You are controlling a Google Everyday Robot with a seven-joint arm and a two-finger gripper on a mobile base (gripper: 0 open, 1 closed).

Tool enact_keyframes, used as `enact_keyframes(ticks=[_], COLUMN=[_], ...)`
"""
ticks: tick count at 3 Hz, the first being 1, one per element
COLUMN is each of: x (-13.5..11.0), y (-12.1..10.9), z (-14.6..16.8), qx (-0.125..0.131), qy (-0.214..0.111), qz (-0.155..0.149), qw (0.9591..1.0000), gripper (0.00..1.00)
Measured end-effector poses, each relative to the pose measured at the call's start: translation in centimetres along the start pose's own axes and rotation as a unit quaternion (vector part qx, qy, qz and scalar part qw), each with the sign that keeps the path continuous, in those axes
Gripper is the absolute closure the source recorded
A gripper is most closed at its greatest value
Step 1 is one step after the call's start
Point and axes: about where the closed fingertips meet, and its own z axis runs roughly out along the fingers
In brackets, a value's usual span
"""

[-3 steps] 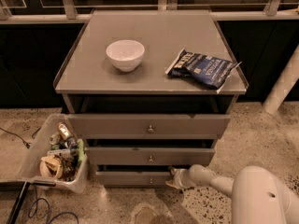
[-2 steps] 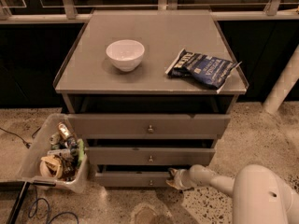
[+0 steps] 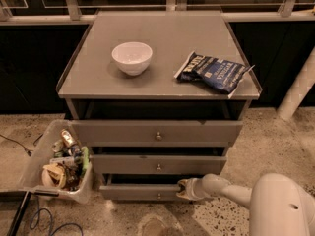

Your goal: Open bottom drawer

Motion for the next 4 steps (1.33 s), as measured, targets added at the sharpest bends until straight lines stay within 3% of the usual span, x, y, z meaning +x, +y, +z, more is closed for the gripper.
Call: enact_keyframes(ticks=[2,4], x=[0.17,0.17], y=[0.83,0.84], z=[-0.42,-0.42], qx=[0.001,0.001], qy=[0.001,0.001], qz=[0.003,0.003], qw=[1.0,1.0], gripper=[1.0,0.58])
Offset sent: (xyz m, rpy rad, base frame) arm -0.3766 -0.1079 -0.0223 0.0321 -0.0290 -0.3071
